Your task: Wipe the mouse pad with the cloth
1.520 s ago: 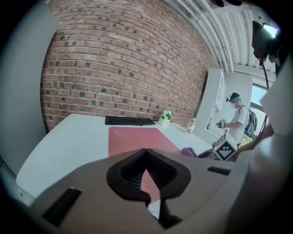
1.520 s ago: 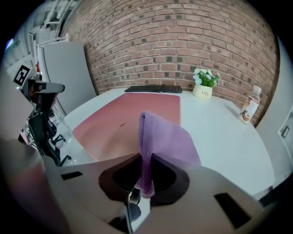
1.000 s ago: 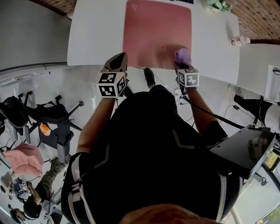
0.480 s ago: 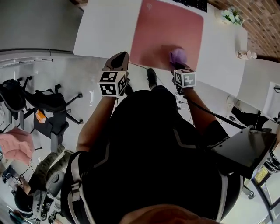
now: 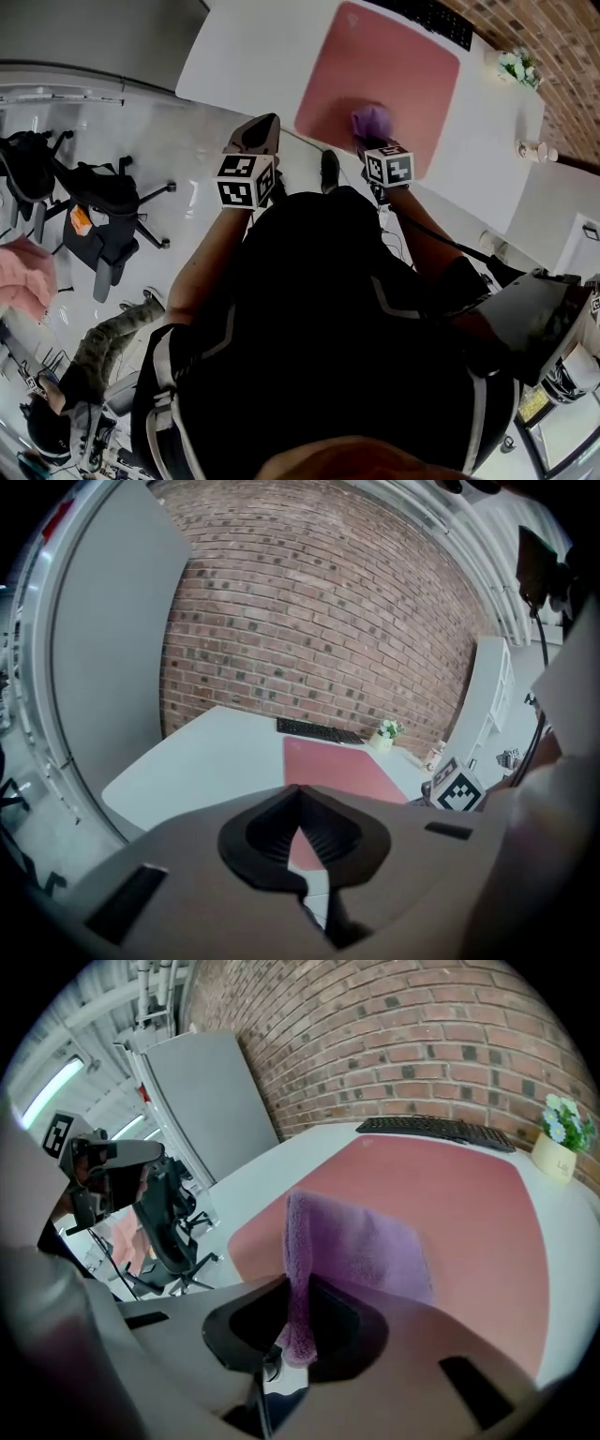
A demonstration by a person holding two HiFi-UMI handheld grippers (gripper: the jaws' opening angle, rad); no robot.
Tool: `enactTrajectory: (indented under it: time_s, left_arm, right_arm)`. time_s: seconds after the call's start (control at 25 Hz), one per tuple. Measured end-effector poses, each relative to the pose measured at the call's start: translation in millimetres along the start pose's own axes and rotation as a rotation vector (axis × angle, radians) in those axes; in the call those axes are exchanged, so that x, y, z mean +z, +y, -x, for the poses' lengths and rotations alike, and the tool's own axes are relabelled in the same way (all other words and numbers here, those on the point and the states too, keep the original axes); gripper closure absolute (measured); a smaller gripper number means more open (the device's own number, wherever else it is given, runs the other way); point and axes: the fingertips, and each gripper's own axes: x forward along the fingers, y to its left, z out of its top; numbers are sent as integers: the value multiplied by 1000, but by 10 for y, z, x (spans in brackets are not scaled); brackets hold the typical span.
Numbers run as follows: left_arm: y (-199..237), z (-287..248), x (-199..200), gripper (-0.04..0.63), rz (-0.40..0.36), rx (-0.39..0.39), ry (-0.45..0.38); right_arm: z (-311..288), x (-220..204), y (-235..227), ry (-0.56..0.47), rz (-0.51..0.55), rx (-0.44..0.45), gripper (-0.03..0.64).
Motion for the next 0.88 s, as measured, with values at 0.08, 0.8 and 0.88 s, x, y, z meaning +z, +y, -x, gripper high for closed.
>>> enactTrajectory:
  time_s: [0.08, 0.8, 0.88]
  left_arm:
    - [46, 44, -25, 592, 12, 20, -3]
    - [385, 445, -91, 594, 97, 167, -57]
    - [397, 480, -115, 592, 104, 178, -53]
  right_arm:
    - [-73, 41, 78, 12, 26, 24, 561]
    - [-574, 411, 676, 73, 115, 183, 561]
    - [-619, 435, 739, 80, 132, 197, 561]
